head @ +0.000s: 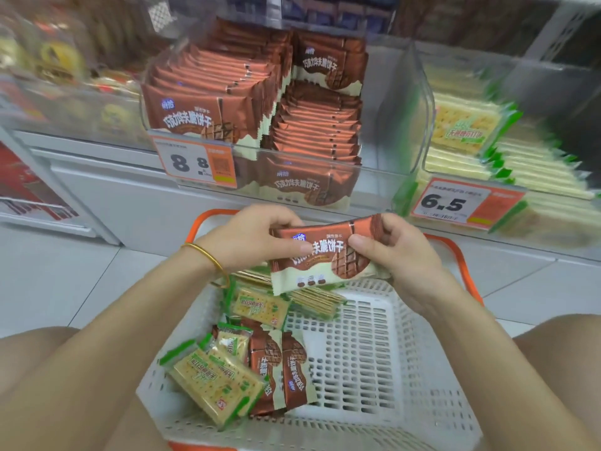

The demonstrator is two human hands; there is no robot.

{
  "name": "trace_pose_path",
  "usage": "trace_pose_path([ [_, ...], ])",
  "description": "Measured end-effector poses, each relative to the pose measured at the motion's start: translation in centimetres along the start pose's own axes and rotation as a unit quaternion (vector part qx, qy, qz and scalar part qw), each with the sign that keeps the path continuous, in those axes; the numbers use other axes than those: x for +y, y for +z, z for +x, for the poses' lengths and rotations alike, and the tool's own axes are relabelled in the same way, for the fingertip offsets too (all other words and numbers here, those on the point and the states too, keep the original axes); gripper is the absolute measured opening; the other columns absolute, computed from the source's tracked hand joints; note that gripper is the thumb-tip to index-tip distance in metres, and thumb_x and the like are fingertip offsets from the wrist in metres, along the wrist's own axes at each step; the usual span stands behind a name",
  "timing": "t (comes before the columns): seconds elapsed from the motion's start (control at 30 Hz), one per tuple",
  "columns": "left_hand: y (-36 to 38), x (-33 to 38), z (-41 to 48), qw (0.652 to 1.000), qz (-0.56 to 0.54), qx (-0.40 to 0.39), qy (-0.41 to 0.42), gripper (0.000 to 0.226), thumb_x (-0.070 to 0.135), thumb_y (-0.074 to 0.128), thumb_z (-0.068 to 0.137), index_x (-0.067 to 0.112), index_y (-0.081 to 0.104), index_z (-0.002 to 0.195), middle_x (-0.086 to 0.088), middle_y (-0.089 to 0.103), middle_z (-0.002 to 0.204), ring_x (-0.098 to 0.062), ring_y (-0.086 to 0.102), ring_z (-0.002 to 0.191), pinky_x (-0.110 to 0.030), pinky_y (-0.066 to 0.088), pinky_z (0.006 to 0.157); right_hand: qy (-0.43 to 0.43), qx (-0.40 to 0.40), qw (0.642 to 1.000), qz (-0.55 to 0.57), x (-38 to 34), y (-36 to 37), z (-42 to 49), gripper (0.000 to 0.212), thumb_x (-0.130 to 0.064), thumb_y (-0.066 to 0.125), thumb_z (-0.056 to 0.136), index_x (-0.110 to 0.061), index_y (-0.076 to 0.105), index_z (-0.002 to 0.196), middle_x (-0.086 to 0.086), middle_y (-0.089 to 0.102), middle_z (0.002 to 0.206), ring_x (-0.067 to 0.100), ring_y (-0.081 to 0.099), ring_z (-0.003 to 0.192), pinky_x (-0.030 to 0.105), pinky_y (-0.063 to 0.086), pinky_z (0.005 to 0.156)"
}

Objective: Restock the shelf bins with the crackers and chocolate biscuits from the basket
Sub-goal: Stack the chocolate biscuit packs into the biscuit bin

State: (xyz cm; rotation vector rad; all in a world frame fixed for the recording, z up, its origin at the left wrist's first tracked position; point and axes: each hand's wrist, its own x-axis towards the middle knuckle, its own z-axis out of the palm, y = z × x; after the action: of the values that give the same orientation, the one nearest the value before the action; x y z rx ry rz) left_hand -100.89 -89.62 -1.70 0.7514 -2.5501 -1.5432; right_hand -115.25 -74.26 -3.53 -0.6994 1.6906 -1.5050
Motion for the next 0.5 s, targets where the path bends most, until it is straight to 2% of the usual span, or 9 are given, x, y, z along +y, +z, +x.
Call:
trace_pose_path([
  [0.07,-1.5,0.7,0.1,0.999,-0.019,0.025,0.022,0.011,0.015,0.074,0.079,0.014,0.068,0.088,0.0,0.065,0.073,-0.005,0.06,0.056,-0.021,0.049,0.054,0.01,-0.019,1.0,-0.001,-1.2,0.5,-0.2,0.018,0.002,0.066,0.082,-0.011,0.057,0.091,0.005,0.067,0.079,0.001,0.058,0.049,0.013,0.04,0.043],
  [0.17,-4.0,1.7,0.8,0.991,-0.011,0.105,0.083,0.02,0.019,0.076,0.076,0.027,0.067,0.092,0.005,0.067,0.091,-0.009,0.064,0.075,-0.025,0.051,0.068,-0.011,-0.02,0.999,0.032,-3.8,1.2,0.4,0.023,0.003,0.066,0.081,-0.009,0.056,0.098,0.008,0.072,0.086,0.018,0.071,0.067,0.025,0.053,0.048],
  [0.27,-5.9,3.2,1.6,0.945,-0.083,0.27,0.165,0.033,0.018,0.071,0.079,0.026,0.057,0.108,0.001,0.061,0.109,-0.009,0.061,0.092,-0.025,0.05,0.086,-0.106,0.078,0.991,0.028,-7.4,2.0,2.5,0.021,-0.001,0.066,0.084,-0.011,0.055,0.099,0.009,0.07,0.094,0.018,0.071,0.078,0.026,0.054,0.051],
  [0.3,-6.5,3.4,1.8,0.922,-0.042,0.329,0.201,0.035,0.016,0.066,0.08,0.02,0.056,0.114,0.001,0.059,0.11,-0.01,0.059,0.096,-0.022,0.048,0.09,-0.143,0.129,0.981,-0.004,-8.5,2.4,3.5,0.021,-0.003,0.067,0.085,-0.011,0.054,0.099,0.007,0.068,0.094,0.011,0.07,0.079,0.023,0.053,0.052],
  [0.33,-7.1,3.5,2.1,0.895,0.055,0.375,0.235,0.036,0.013,0.062,0.081,0.013,0.056,0.117,0.001,0.057,0.111,-0.011,0.056,0.102,-0.019,0.043,0.095,-0.176,0.178,0.967,-0.05,-9.3,2.7,4.8,0.021,-0.006,0.067,0.085,-0.011,0.053,0.099,0.003,0.065,0.091,-0.001,0.067,0.075,0.017,0.051,0.052],
  [0.37,-7.6,3.1,2.4,0.867,0.164,0.394,0.256,0.034,0.013,0.06,0.082,0.008,0.058,0.117,0.0,0.057,0.113,-0.015,0.054,0.108,-0.02,0.038,0.099,-0.195,0.219,0.951,-0.094,-9.9,3.1,6.4,0.022,-0.008,0.067,0.085,-0.012,0.05,0.099,-0.004,0.06,0.087,-0.007,0.062,0.071,0.012,0.049,0.054],
  [0.4,-8.0,2.4,2.8,0.842,0.255,0.394,0.264,0.032,0.015,0.057,0.084,0.007,0.06,0.114,-0.004,0.059,0.117,-0.02,0.052,0.114,-0.026,0.034,0.104,-0.203,0.25,0.938,-0.125,-10.2,3.4,8.1,0.024,-0.009,0.066,0.086,-0.014,0.048,0.1,-0.008,0.056,0.085,-0.007,0.06,0.072,0.013,0.051,0.059],
  [0.47,-7.9,0.8,3.4,0.824,0.356,0.366,0.243,0.031,0.024,0.052,0.086,0.01,0.064,0.111,-0.008,0.058,0.126,-0.028,0.047,0.125,-0.044,0.027,0.11,-0.199,0.28,0.928,-0.145,-10.3,3.9,11.7,0.026,-0.01,0.065,0.086,-0.016,0.044,0.1,-0.01,0.054,0.086,0.01,0.063,0.085,0.035,0.057,0.076],
  [0.5,-7.4,0.1,3.7,0.823,0.379,0.353,0.232,0.032,0.026,0.049,0.086,0.012,0.065,0.11,-0.008,0.057,0.129,-0.029,0.044,0.129,-0.051,0.023,0.111,-0.189,0.288,0.926,-0.154,-10.5,4.0,13.6,0.026,-0.01,0.064,0.086,-0.015,0.044,0.102,-0.008,0.054,0.089,0.017,0.062,0.091,0.04,0.055,0.082],
])
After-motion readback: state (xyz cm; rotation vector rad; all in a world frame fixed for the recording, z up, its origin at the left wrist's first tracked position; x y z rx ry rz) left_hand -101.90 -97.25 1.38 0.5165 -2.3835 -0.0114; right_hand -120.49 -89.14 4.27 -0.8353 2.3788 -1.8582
